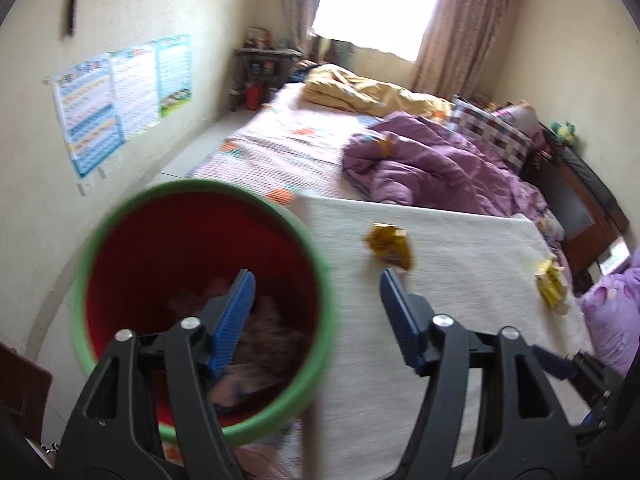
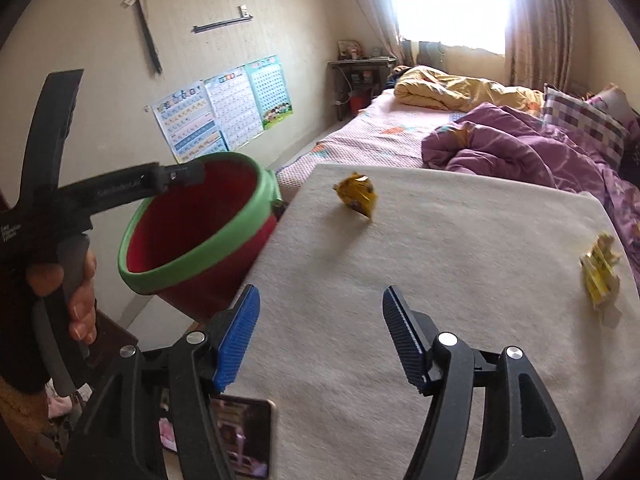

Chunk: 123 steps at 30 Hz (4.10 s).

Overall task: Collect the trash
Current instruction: 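Move both grippers back toward the yellow wrappers on the mat, then grasp the yellow Sabl snack wrapper with the left gripper while the right grasps the yellow bear-print wrapper, then carry both yellow wrappers over the red bucket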

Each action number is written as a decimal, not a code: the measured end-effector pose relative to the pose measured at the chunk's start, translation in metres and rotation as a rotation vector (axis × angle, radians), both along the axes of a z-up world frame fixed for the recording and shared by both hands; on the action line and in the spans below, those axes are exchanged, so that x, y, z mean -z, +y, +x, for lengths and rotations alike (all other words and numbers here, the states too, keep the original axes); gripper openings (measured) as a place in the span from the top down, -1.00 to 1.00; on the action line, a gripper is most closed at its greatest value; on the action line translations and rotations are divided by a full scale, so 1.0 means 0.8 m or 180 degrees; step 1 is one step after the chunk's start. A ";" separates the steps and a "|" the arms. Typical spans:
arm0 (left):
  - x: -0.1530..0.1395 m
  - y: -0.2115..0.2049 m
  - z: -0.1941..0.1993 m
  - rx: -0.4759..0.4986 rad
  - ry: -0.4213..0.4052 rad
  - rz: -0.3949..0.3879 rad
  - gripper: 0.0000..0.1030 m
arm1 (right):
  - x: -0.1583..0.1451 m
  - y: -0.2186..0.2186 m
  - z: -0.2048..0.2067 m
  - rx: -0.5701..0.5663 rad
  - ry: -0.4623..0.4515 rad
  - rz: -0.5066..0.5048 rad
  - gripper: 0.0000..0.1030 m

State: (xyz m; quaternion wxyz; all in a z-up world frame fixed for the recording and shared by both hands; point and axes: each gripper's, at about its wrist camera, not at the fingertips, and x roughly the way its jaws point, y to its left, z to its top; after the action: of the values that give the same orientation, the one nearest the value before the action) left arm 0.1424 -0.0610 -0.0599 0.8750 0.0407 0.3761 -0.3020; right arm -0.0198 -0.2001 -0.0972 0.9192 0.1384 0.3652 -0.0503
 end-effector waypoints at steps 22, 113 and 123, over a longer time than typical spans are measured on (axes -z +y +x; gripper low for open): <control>0.082 -0.170 0.016 -0.0341 0.0304 0.0553 0.39 | 0.009 -0.255 -0.144 0.0708 -0.0078 0.0187 -0.23; -0.010 0.024 -0.099 -0.0254 -0.0002 0.0083 0.46 | -0.042 -0.048 -0.008 -0.0155 -0.0244 0.0290 0.18; -0.006 0.074 -0.072 -0.0295 -0.0011 0.0084 0.46 | -0.047 0.010 0.007 -0.0206 -0.0256 0.0243 0.18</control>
State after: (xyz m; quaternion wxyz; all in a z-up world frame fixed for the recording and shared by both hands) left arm 0.0849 -0.0017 -0.0554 0.8882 0.0354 0.3800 -0.2560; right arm -0.0144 -0.1923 -0.0593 0.9283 0.1635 0.3339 -0.0010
